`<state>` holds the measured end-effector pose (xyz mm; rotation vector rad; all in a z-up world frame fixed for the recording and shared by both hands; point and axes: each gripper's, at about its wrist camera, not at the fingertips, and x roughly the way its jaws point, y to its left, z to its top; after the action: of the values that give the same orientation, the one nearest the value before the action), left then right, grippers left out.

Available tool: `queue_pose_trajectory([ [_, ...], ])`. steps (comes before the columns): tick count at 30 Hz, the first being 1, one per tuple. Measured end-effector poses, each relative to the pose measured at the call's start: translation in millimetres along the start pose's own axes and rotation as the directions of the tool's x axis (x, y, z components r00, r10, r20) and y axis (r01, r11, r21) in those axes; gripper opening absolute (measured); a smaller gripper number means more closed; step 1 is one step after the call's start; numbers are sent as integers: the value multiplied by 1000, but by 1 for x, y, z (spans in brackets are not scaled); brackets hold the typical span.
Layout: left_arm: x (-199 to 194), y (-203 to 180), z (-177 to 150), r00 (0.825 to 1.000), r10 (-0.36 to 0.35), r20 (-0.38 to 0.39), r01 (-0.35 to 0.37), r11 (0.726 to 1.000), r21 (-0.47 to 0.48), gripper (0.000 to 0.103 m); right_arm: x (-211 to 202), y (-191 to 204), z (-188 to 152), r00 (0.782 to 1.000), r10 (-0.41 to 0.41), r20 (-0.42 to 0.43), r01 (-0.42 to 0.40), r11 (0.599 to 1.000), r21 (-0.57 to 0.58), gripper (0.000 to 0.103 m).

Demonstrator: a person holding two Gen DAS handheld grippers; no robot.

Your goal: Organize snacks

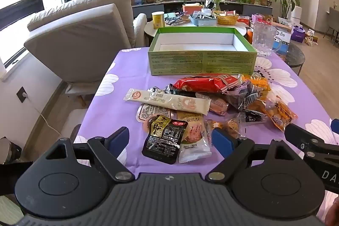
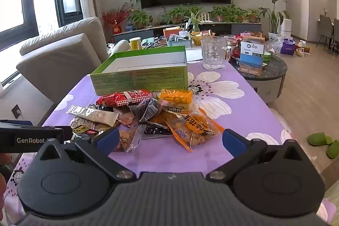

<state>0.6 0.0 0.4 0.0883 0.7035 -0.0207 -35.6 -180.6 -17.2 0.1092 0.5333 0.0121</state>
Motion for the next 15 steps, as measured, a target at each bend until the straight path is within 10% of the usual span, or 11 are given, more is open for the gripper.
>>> queue_pose_trajectory([
  [15,-2,5,-5,1000,9,20,-8,999,-39,83,-5,-3,1,998,-30,59,26,998,58,68],
])
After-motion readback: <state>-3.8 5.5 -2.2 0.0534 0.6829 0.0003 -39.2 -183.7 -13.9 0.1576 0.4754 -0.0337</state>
